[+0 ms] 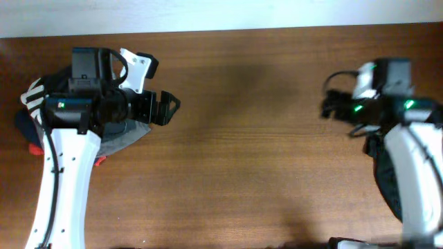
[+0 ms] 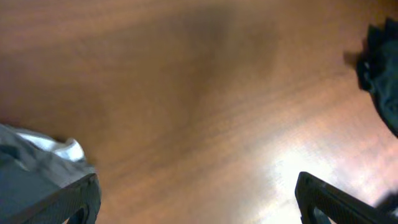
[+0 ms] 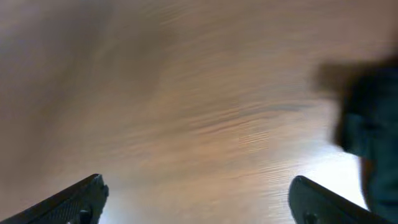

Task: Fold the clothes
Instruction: 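Grasp the black polo shirt with the right gripper and drag it left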

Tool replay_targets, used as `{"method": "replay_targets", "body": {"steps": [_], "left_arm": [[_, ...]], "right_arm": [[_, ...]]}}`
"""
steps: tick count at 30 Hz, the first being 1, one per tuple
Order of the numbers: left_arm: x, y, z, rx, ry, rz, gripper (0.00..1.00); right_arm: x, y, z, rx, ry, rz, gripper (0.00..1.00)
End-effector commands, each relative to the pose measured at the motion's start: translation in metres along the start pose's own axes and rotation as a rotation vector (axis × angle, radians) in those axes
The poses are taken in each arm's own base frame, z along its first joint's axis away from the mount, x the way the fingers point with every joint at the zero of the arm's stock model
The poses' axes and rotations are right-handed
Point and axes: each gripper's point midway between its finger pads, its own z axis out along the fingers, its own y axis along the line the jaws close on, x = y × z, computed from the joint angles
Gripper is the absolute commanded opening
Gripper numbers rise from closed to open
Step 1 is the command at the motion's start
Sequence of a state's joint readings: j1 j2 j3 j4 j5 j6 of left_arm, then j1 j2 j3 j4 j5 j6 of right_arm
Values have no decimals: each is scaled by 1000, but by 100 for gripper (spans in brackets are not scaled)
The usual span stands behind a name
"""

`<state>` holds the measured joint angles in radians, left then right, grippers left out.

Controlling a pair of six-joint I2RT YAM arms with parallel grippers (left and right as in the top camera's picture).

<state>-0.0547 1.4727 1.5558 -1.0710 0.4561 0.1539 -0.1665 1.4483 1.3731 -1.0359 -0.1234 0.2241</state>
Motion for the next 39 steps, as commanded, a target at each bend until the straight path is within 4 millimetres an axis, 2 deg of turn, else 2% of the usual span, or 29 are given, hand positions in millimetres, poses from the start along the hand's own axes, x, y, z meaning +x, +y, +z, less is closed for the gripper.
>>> {"method": "replay_targets", "body": {"steps": [1,4,7,11,16,20,21,23,25,28,29,31,32,33,35,39], "left_arm": [[-1,-11,-3,48,4,-12,99],[2,-11,-3,50,16,-19,99],[2,-11,-3,50,15,-19,98],[2,-11,-3,50,15,-19,95],[3,-11,-3,51,18,-21,93],[3,-11,-3,51,19,-21,89],[3,-11,-3,50,18,-21,89],[2,-11,-3,50,16,-19,89],[2,-11,-3,50,15,-18,83],[1,-11,-3,49,10,-16,77],[0,-11,-3,48,6,-14,74],[-2,-10,-3,47,-3,-9,71],[-4,-10,-3,46,-8,-7,70],[-5,-10,-3,45,-14,-4,68],[-6,-10,-3,44,-16,-2,68],[-5,-7,-3,26,-13,-3,69]], "right_arm": [[-26,-69,12,132,-4,244,85],[-32,-113,33,178,18,367,81],[-26,-141,57,207,70,438,76],[-19,-158,93,232,129,463,72],[-8,-174,120,295,179,491,66],[-4,-178,125,315,198,491,24],[-4,-176,124,308,199,493,8],[-7,-169,122,269,192,494,4],[-19,-149,116,159,172,479,4],[-56,-81,91,-205,82,332,4],[-71,-46,71,-382,34,247,4],[-89,3,33,-590,-37,137,4],[-92,22,19,-641,-60,91,4],[-93,53,1,-668,-83,9,4],[-83,89,-8,-681,-76,-78,4],[-46,153,0,-673,-5,-230,4]]}}
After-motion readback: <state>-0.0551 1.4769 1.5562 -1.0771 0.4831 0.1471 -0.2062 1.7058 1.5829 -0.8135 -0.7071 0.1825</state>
